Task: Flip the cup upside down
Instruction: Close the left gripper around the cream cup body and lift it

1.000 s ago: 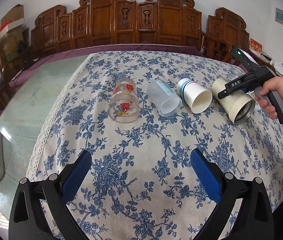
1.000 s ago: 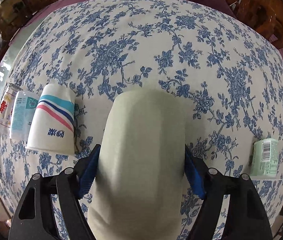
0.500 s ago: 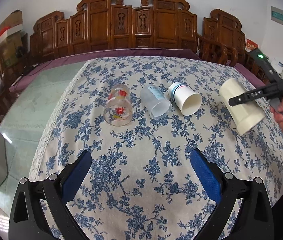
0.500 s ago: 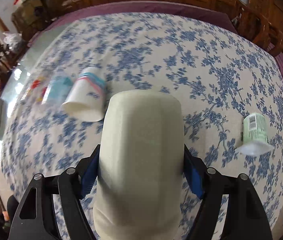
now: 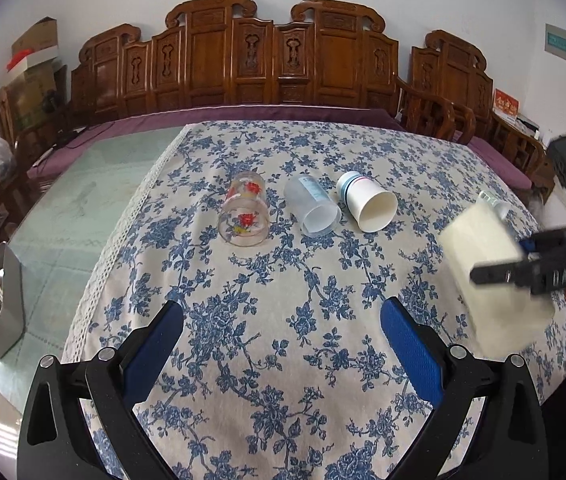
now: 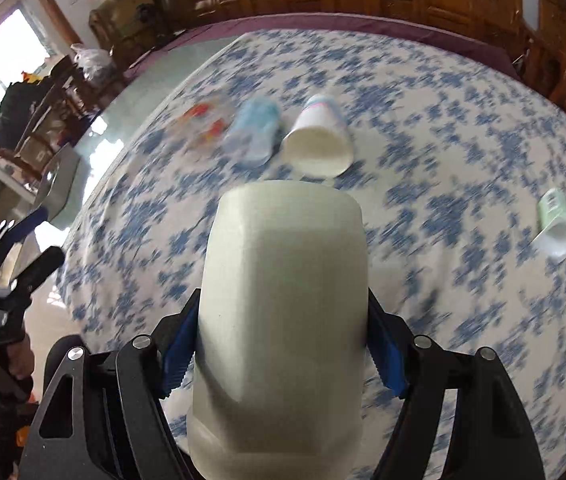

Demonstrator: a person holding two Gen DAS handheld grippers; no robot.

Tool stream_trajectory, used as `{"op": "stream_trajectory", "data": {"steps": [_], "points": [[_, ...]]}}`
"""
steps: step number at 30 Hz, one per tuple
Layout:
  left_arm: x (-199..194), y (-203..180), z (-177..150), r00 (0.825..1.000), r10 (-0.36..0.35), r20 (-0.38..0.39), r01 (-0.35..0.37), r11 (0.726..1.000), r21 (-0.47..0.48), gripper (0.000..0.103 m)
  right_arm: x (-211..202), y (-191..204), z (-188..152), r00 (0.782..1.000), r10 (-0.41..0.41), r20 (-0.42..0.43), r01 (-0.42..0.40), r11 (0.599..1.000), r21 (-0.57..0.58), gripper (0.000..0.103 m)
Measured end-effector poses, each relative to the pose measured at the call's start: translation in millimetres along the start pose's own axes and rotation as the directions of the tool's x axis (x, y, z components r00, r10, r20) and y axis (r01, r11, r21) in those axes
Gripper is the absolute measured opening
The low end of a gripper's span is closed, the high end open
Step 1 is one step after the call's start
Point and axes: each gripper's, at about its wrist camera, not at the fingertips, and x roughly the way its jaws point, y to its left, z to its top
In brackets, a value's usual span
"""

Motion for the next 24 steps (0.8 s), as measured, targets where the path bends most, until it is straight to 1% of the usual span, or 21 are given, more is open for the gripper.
{"op": "stream_trajectory", "data": {"steps": [6, 11, 15, 17, 19, 21, 23, 24], "points": [[5.8, 3.4, -9.4, 1.0, 0.006, -0.028, -0.006, 1.0, -0.016, 0.095, 26.2, 23.2, -19.3, 0.997, 0.038, -0.06, -0.038, 0.999, 0.008, 0.077], [7.1, 3.2, -15.1, 0.999, 0.015, -0.04, -0.015, 1.0, -0.013, 0.095, 51.6, 32.0, -22.7, 0.994, 0.004, -0.105, -0.004, 1.0, 0.001, 0.078], [6.2, 1.5, -16.9, 0.999, 0.015, -0.043, -0.016, 1.0, -0.009, 0.095, 62.2, 31.8, -23.2, 0.994, -0.024, -0.108, 0.025, 1.0, 0.002, 0.078], [6.1, 0.3, -17.6, 0.999, 0.014, -0.046, -0.014, 1.0, -0.009, 0.095, 61.2, 30.5, -24.6, 0.995, -0.032, -0.091, 0.032, 0.999, -0.001, 0.078], [6.0, -2.4, -18.9, 0.999, 0.018, -0.048, -0.019, 1.0, -0.006, 0.095, 47.9, 29.1, -25.9, 0.999, -0.018, -0.038, 0.018, 1.0, 0.0, 0.078], [5.5, -6.7, -21.0, 0.998, 0.02, -0.054, -0.02, 1.0, 0.002, 0.095, 36.2, 28.7, -27.7, 1.0, -0.022, 0.002, 0.022, 1.0, -0.005, 0.078], [2.6, -14.5, -23.2, 0.999, 0.018, -0.052, -0.018, 1.0, 0.013, 0.095, 14.4, 27.8, -36.0, 0.996, -0.017, 0.084, 0.018, 1.0, -0.014, 0.078], [0.9, -17.9, -24.4, 0.999, 0.02, -0.049, -0.019, 1.0, 0.017, 0.095, 7.1, 26.8, -39.5, 0.994, -0.022, 0.111, 0.024, 1.0, -0.019, 0.078]]}}
